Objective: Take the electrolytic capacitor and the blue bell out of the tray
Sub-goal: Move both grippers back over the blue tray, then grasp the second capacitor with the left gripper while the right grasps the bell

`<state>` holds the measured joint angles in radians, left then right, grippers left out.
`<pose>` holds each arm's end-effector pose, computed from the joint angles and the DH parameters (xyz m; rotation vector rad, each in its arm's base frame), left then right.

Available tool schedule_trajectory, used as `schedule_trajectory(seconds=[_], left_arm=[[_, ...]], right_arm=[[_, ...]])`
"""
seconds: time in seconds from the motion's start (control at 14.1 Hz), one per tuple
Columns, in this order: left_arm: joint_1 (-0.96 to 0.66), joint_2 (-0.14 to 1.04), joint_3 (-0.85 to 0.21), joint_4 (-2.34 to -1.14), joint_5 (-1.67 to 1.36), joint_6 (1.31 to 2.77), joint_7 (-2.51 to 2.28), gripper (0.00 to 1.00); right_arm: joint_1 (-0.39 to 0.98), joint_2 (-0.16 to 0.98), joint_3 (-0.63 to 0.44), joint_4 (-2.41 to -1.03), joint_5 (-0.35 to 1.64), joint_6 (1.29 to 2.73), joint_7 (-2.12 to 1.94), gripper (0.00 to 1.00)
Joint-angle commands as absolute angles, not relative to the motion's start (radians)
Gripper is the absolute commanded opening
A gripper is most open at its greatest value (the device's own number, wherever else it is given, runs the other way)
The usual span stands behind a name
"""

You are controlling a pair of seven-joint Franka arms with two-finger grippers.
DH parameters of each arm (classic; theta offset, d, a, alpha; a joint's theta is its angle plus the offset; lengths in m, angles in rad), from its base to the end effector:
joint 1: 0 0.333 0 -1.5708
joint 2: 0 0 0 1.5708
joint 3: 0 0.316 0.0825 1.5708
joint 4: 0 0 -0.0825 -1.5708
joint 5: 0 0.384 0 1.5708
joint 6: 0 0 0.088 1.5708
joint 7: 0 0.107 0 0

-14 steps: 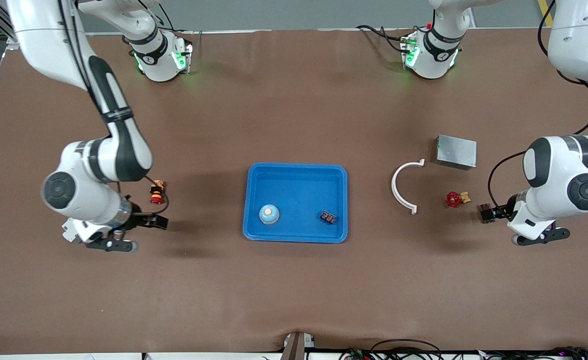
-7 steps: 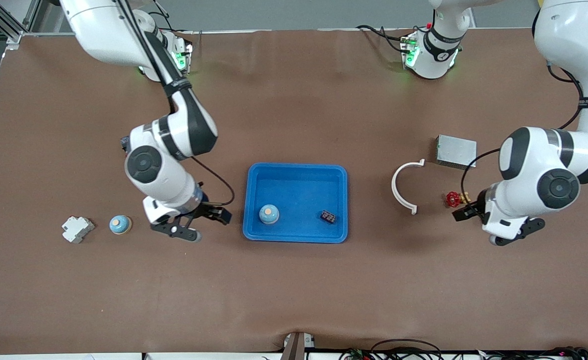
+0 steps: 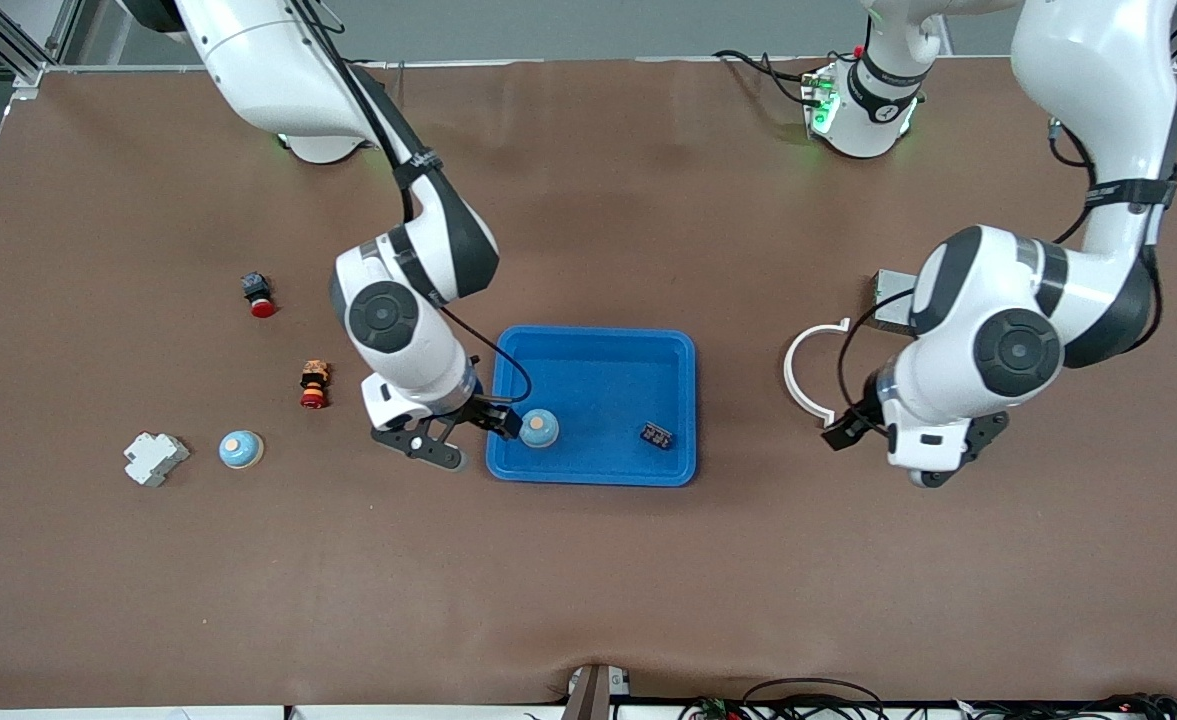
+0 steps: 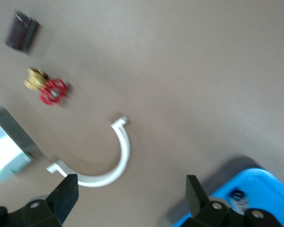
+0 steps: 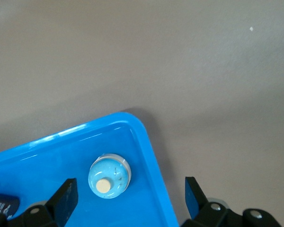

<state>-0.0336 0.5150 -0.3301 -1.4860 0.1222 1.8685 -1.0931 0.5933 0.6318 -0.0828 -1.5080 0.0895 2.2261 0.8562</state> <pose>0.6532 -0.2011 0.3790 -2.9047 -1.0915 0.1699 0.6202 0.3620 0.3040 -3.0100 0.5774 -0.0813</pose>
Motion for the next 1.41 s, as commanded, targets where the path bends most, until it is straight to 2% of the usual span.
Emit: schedule_trajectory(seconds=[0.0, 0.21, 0.57, 1.34], left_arm=[[-0.090, 0.590, -0.328, -1.388, 0.104, 1.862, -1.211, 1.00], [-0.142, 0.621, -0.328, -1.387, 0.083, 1.958, -1.316, 1.00], [-0.218, 0.701, -0.327, -1.381, 0.081, 2.213, -1.497, 1.00], [-0.293, 0.840, -0.318, -1.381, 0.084, 2.433, -1.663, 1.00]], right_arm=[[0.635, 0.689, -0.095, -1.456, 0.041, 2.217, 0.952, 1.00], [0.643, 0.715, -0.095, -1.454, 0.043, 2.229, 0.977, 1.00], [0.661, 0.776, -0.095, -1.428, 0.040, 2.269, 1.032, 1.00], [0.695, 0.871, -0.094, -1.365, 0.043, 2.332, 1.117, 1.00]])
